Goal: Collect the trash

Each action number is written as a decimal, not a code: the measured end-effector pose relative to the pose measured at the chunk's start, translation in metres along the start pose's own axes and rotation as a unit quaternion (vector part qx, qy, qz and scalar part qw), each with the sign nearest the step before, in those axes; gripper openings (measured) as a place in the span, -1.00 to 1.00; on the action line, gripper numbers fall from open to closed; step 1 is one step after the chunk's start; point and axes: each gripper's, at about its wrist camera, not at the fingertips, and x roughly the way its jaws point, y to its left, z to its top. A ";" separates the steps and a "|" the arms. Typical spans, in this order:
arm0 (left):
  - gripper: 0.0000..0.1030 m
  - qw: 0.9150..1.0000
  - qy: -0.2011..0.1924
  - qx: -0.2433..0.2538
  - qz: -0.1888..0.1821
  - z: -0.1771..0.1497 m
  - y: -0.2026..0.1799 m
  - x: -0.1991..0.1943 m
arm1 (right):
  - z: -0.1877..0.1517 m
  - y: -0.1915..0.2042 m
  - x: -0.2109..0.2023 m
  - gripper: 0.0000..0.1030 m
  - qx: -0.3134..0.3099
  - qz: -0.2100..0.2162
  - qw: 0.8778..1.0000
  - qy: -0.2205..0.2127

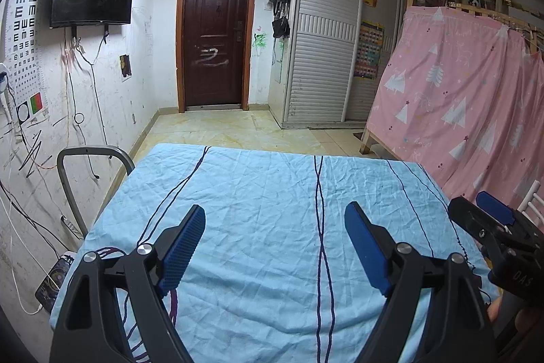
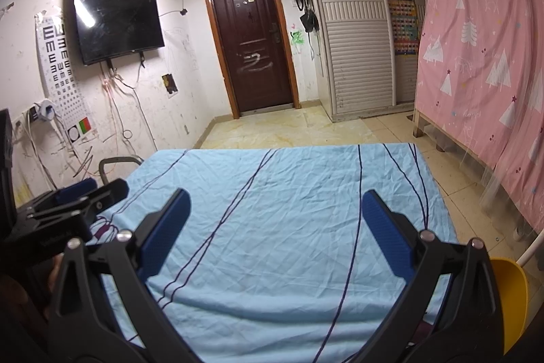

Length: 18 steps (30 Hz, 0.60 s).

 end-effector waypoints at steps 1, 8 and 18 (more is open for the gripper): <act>0.47 1.000 0.000 0.000 0.000 0.000 0.000 0.000 | 0.000 0.000 0.000 0.88 0.000 0.000 1.000 0.000; 0.47 1.000 0.000 0.000 0.001 0.000 0.001 0.000 | 0.000 0.000 0.000 0.88 0.000 0.000 1.000 0.000; 0.47 1.000 0.000 -0.002 0.003 0.000 0.003 0.000 | 0.000 0.002 0.000 0.88 -0.001 0.000 1.000 0.001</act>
